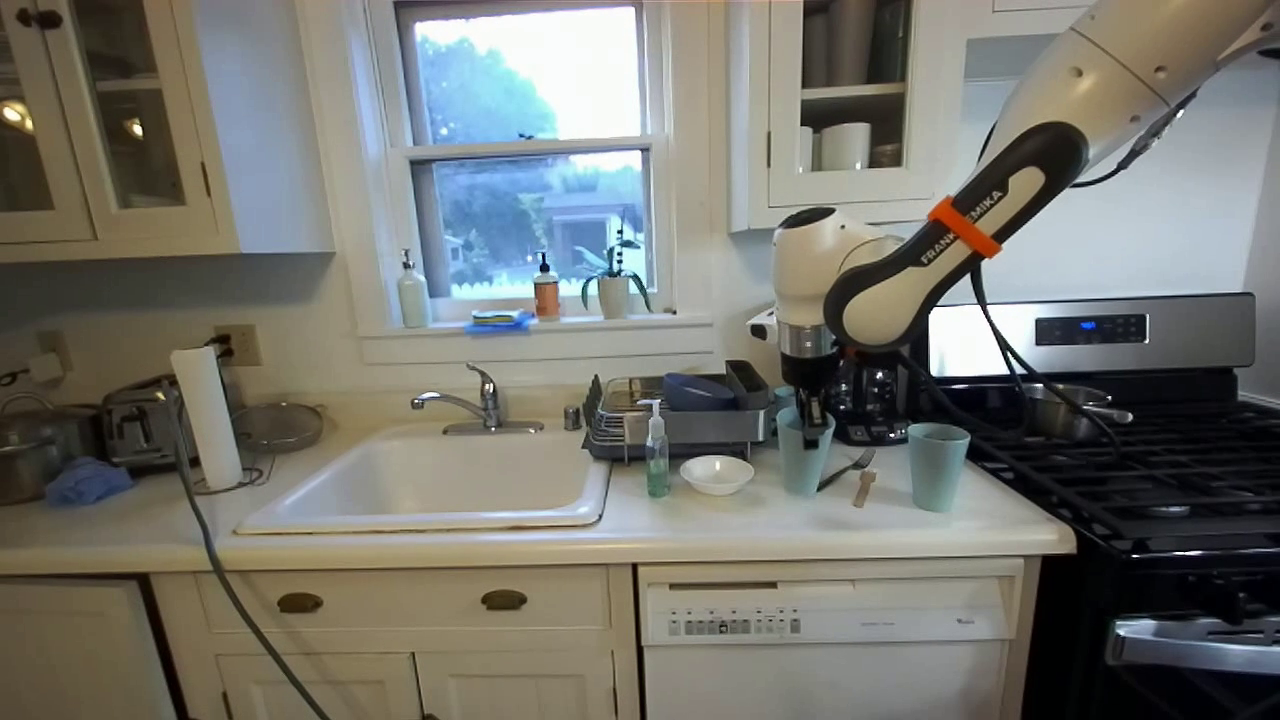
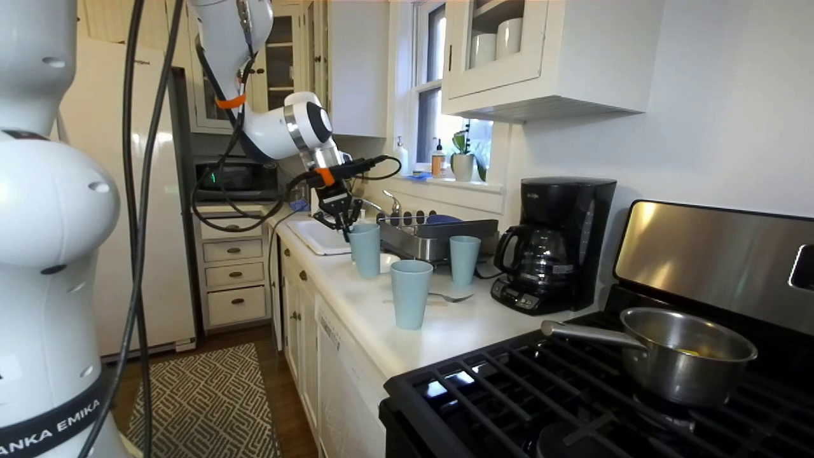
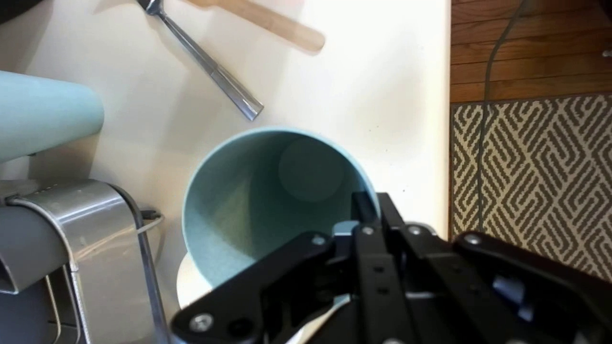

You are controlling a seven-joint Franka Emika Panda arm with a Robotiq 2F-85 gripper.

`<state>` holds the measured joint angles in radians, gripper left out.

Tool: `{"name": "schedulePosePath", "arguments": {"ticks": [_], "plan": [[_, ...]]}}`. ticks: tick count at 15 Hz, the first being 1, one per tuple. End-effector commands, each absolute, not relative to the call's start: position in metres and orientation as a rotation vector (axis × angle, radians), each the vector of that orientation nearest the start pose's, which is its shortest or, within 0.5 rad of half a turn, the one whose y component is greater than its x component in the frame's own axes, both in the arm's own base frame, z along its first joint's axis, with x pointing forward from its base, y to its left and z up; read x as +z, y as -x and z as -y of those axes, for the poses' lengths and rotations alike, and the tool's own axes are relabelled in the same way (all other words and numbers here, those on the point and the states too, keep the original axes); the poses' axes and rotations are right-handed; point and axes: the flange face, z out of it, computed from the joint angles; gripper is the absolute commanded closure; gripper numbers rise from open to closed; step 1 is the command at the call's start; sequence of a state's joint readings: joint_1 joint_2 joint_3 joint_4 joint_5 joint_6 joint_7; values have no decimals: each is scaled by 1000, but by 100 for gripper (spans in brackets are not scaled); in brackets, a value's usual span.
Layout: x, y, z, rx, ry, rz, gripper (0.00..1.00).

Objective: Put the cup upright

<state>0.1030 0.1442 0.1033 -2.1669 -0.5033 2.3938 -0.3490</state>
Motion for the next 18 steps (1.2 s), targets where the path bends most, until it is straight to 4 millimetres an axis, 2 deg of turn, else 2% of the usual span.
{"name": "schedulePosePath", "arguments": {"ticks": [1, 6, 7, 9, 13, 15, 18], "plan": [[321, -560, -113, -65, 3109, 1567, 99], [309, -566, -113, -51, 3084, 1585, 99], [308, -567, -113, -53, 3083, 1597, 71], [314, -572, -112, -78, 3085, 1587, 63], [355, -582, -106, -170, 3125, 1493, 35], [386, -576, -100, -174, 3161, 1327, 23], [437, -542, -87, -132, 3173, 1022, 0]]}}
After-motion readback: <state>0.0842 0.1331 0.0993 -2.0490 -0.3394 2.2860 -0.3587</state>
